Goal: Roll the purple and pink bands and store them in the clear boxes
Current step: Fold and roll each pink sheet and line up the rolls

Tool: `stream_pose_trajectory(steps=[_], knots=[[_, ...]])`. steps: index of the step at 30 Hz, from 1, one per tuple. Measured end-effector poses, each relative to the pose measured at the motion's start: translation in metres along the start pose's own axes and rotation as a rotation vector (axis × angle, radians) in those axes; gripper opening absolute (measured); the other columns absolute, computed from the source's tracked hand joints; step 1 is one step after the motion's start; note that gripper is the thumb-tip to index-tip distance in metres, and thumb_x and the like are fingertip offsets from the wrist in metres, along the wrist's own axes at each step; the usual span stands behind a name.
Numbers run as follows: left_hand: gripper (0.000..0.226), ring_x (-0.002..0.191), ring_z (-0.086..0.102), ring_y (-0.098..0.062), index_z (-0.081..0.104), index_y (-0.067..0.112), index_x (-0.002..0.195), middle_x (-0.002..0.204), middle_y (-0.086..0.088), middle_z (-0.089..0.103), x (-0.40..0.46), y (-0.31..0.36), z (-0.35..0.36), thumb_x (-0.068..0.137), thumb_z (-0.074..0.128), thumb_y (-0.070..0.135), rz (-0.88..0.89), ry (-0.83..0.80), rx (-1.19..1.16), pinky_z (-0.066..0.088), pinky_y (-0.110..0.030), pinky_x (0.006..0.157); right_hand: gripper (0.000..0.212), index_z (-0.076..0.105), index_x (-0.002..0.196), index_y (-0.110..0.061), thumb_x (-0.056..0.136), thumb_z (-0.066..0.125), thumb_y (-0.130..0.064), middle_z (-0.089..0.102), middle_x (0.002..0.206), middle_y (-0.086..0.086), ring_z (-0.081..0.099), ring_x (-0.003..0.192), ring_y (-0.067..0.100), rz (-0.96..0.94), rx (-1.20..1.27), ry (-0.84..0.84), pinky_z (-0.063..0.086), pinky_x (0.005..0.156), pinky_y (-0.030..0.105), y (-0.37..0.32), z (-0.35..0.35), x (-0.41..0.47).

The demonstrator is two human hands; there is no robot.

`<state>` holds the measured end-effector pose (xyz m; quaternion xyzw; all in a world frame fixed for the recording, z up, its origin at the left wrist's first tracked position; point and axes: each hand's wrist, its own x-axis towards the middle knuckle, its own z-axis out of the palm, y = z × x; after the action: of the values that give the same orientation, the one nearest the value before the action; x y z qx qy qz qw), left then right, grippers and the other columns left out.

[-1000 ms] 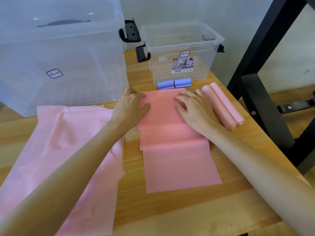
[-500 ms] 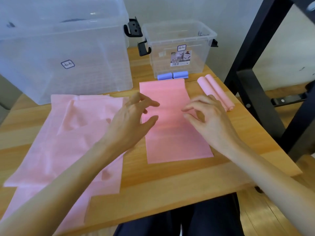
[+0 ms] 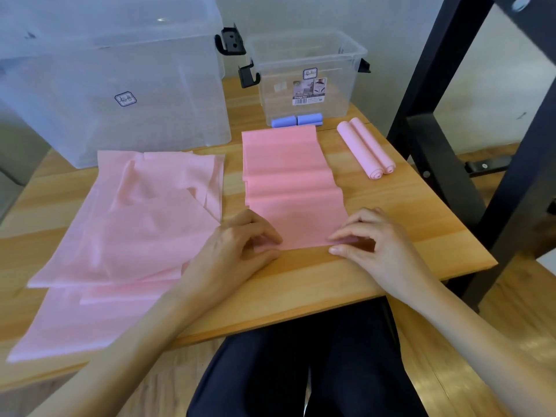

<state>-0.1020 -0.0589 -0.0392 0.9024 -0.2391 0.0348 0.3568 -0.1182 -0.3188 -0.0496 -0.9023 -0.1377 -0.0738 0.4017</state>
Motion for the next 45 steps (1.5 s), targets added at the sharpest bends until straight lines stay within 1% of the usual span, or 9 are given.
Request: stream_pose_trajectory(steps=[2, 6, 13, 19, 24, 27, 31, 35, 45], knots=[[0.007, 0.087, 0.062, -0.005, 0.074, 0.022, 0.093, 0.100, 0.012, 0.060, 0.001, 0.001, 0.002, 0.087, 0.074, 0.018, 0.015, 0.027, -0.002, 0.051, -0.020, 0.082, 0.008, 0.078, 0.089, -0.020, 0.083, 0.076, -0.024, 0.060, 0.089, -0.010, 0.052, 0.097, 0.010, -0.011, -0.011, 0.015, 0.038, 0.085, 0.013, -0.001, 0.002, 0.004], [0.003, 0.084, 0.062, -0.008, 0.072, 0.021, 0.090, 0.098, 0.011, 0.058, 0.002, 0.002, 0.006, 0.090, 0.069, 0.020, 0.029, 0.060, 0.025, 0.054, -0.033, 0.078, 0.006, 0.075, 0.085, -0.020, 0.086, 0.071, -0.024, 0.058, 0.088, -0.012, 0.051, 0.097, 0.010, -0.038, -0.063, 0.026, 0.038, 0.083, 0.015, 0.002, 0.005, 0.009], [0.007, 0.086, 0.056, -0.002, 0.066, 0.023, 0.088, 0.096, 0.012, 0.054, 0.006, 0.004, 0.006, 0.094, 0.065, 0.020, -0.002, 0.051, 0.040, 0.045, -0.013, 0.078, 0.015, 0.076, 0.092, -0.022, 0.079, 0.078, -0.029, 0.056, 0.089, -0.013, 0.051, 0.091, 0.005, 0.024, 0.024, -0.021, 0.036, 0.079, 0.010, 0.001, 0.001, 0.013], [0.006, 0.089, 0.058, -0.007, 0.064, 0.021, 0.091, 0.094, 0.011, 0.062, 0.009, 0.005, 0.003, 0.096, 0.060, 0.023, -0.103, 0.056, -0.049, 0.042, -0.010, 0.079, 0.018, 0.075, 0.093, -0.026, 0.077, 0.079, -0.035, 0.057, 0.094, -0.012, 0.046, 0.099, 0.002, -0.043, 0.004, 0.027, 0.032, 0.090, 0.012, -0.003, 0.007, 0.016], [0.004, 0.088, 0.059, -0.007, 0.065, 0.026, 0.090, 0.091, 0.011, 0.065, 0.008, 0.007, 0.003, 0.090, 0.069, 0.026, -0.136, 0.061, -0.109, 0.044, -0.012, 0.078, 0.009, 0.077, 0.086, -0.019, 0.085, 0.074, -0.027, 0.061, 0.084, -0.008, 0.050, 0.092, 0.008, -0.041, 0.008, 0.022, 0.035, 0.084, 0.011, -0.004, 0.010, 0.023], [0.021, 0.086, 0.057, -0.004, 0.067, 0.028, 0.091, 0.089, 0.014, 0.061, 0.007, 0.007, 0.005, 0.077, 0.082, 0.031, -0.092, 0.067, -0.057, 0.043, -0.008, 0.075, 0.010, 0.077, 0.086, -0.023, 0.084, 0.073, -0.031, 0.061, 0.084, -0.008, 0.050, 0.093, 0.011, -0.009, 0.015, -0.009, 0.035, 0.085, 0.014, -0.004, 0.008, 0.022], [0.003, 0.084, 0.057, -0.008, 0.072, 0.027, 0.083, 0.085, 0.014, 0.060, 0.007, 0.007, 0.006, 0.085, 0.074, 0.027, -0.057, 0.101, -0.040, 0.044, -0.013, 0.072, 0.013, 0.076, 0.087, -0.025, 0.085, 0.070, -0.037, 0.061, 0.085, -0.009, 0.051, 0.095, 0.011, 0.018, 0.034, -0.027, 0.037, 0.087, 0.017, -0.004, 0.007, 0.022], [0.011, 0.085, 0.056, -0.010, 0.068, 0.030, 0.080, 0.085, 0.010, 0.061, 0.007, 0.007, 0.006, 0.091, 0.066, 0.028, -0.064, 0.083, -0.038, 0.043, -0.014, 0.074, 0.016, 0.074, 0.081, -0.024, 0.084, 0.070, -0.040, 0.060, 0.085, -0.009, 0.051, 0.095, 0.011, 0.025, 0.035, -0.034, 0.037, 0.086, 0.018, -0.003, 0.008, 0.021], [0.022, 0.080, 0.057, -0.014, 0.065, 0.021, 0.066, 0.077, 0.007, 0.058, 0.006, 0.003, 0.007, 0.079, 0.080, 0.031, -0.121, 0.096, -0.078, 0.046, -0.021, 0.071, 0.033, 0.073, 0.075, -0.023, 0.075, 0.065, -0.056, 0.058, 0.079, -0.011, 0.050, 0.090, 0.008, 0.074, 0.048, -0.022, 0.034, 0.077, 0.012, -0.005, 0.004, 0.015]])
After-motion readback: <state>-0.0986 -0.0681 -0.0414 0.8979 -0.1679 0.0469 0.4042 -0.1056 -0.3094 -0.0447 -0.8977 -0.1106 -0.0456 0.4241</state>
